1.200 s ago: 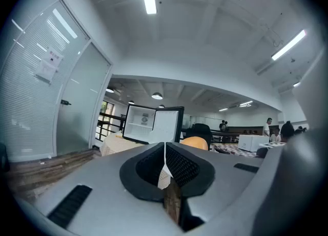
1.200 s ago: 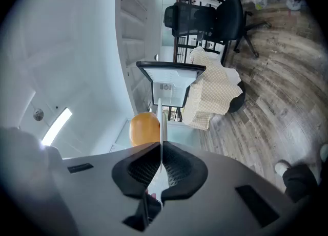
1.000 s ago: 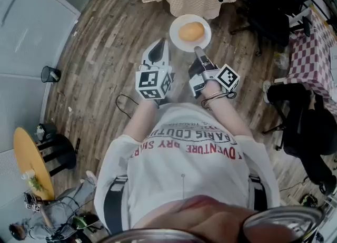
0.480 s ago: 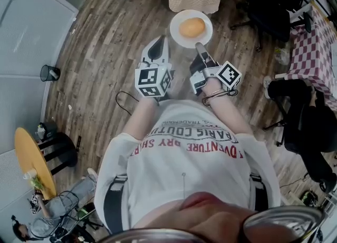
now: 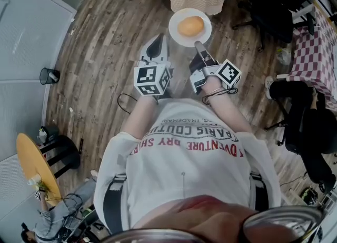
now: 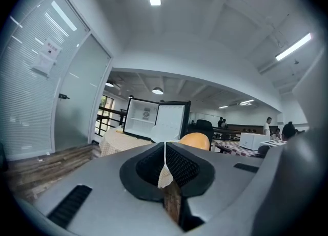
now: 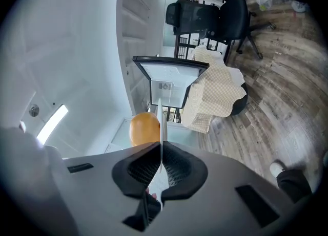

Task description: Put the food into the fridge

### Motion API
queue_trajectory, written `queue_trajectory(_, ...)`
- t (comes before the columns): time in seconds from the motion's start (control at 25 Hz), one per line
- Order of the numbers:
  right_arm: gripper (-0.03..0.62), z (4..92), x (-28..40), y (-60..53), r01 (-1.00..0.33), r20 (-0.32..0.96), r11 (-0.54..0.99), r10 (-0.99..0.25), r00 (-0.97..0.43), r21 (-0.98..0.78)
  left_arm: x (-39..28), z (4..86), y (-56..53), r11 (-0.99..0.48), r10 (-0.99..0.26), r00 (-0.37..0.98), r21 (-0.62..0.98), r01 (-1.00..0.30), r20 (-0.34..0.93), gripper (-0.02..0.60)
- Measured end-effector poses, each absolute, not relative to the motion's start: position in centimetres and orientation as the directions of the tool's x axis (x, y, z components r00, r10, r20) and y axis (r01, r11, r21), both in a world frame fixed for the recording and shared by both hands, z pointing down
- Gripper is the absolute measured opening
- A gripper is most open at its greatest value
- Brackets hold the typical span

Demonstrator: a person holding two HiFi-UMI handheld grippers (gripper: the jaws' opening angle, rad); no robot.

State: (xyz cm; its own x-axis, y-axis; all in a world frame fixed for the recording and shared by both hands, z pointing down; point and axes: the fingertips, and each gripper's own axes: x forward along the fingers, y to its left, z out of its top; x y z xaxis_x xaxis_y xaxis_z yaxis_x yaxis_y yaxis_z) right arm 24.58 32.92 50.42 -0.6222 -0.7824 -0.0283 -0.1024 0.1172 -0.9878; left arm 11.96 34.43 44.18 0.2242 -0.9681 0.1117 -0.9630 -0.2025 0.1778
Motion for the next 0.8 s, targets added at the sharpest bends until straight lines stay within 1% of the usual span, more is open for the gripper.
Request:
queue_trajectory(0.16,0.034,50.5,22.1,29.1,-0.117,-0.008,0.098,-0.802,-0.597,-0.988,9.0,44.3,30.2,-0.219,-0.962,0.245,0.194,-0.956,0.123,0.028)
queue_trajectory(0.44,0.034,50.0,16.0,22.3,-0.129,0.009,0.075,-0.833,-0.554,-0.989,2.6,43.7,22.3,-0.258,-0.947,0.29,0.208,-0.944,0.141,0.028)
queue_trajectory(0.8,0.034,50.3,6.4,13.2,-0.119,0.016,0.047,-0.879,-0.477,-0.992,-9.0,43.7,13.0,-0.293,-0.935,0.324,0.203,-0.934,0.143,0.028)
